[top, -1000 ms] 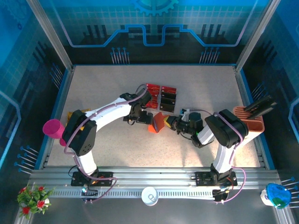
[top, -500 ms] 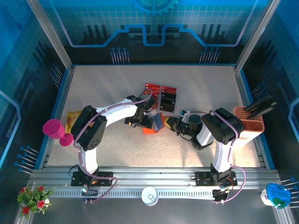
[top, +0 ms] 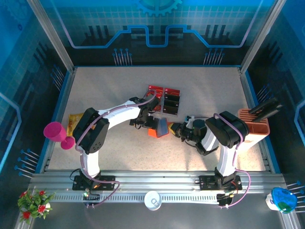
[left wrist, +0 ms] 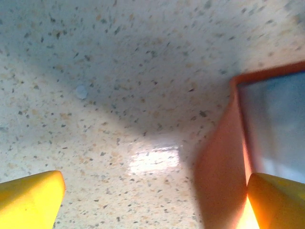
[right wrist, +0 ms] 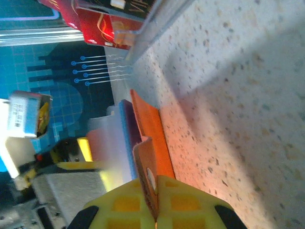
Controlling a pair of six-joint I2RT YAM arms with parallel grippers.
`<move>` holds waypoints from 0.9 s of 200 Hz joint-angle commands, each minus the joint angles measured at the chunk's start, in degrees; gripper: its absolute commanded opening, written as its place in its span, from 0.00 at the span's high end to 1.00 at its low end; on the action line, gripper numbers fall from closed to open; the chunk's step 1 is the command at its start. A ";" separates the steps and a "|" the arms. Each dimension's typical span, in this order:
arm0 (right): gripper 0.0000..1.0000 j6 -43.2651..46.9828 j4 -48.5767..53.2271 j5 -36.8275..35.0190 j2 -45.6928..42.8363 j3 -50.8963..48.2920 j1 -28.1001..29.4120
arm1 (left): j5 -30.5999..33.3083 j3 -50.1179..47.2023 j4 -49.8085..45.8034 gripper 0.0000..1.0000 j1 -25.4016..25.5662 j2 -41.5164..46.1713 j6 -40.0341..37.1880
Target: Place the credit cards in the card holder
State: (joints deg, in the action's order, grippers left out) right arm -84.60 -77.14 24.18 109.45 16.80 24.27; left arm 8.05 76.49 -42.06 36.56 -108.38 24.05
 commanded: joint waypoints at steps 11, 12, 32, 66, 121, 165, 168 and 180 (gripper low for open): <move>1.00 0.76 0.68 -0.62 -0.63 -1.01 1.46 | -2.84 -2.36 4.19 0.01 0.51 4.43 1.38; 1.00 0.71 0.68 -0.62 -0.64 -1.04 1.47 | -2.85 -2.46 4.23 0.01 0.48 4.51 1.37; 1.00 0.65 0.68 -0.93 -0.50 -1.09 1.69 | -3.18 -3.38 5.02 0.01 0.41 5.30 1.26; 1.00 0.63 1.27 -1.50 -1.04 -1.28 1.92 | -1.31 -3.78 2.68 0.01 0.45 4.43 0.26; 1.00 0.91 2.66 -3.00 -2.02 -2.54 2.25 | 2.68 -7.75 1.14 0.01 0.43 4.70 -1.42; 0.88 1.08 3.21 -3.27 -2.65 -2.91 2.34 | 4.84 -6.94 0.71 0.01 0.44 2.97 -3.07; 0.85 1.16 3.41 -3.27 -2.96 -2.91 2.36 | 4.86 -6.86 0.67 0.01 0.43 2.84 -3.17; 0.77 1.67 5.03 -3.18 -4.09 -2.82 2.25 | 5.04 -6.25 0.65 0.01 0.45 2.78 -3.61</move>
State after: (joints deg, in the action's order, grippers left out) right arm -84.44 -74.63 22.39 107.92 14.61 25.89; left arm 10.81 69.38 -39.18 36.60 -104.84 22.46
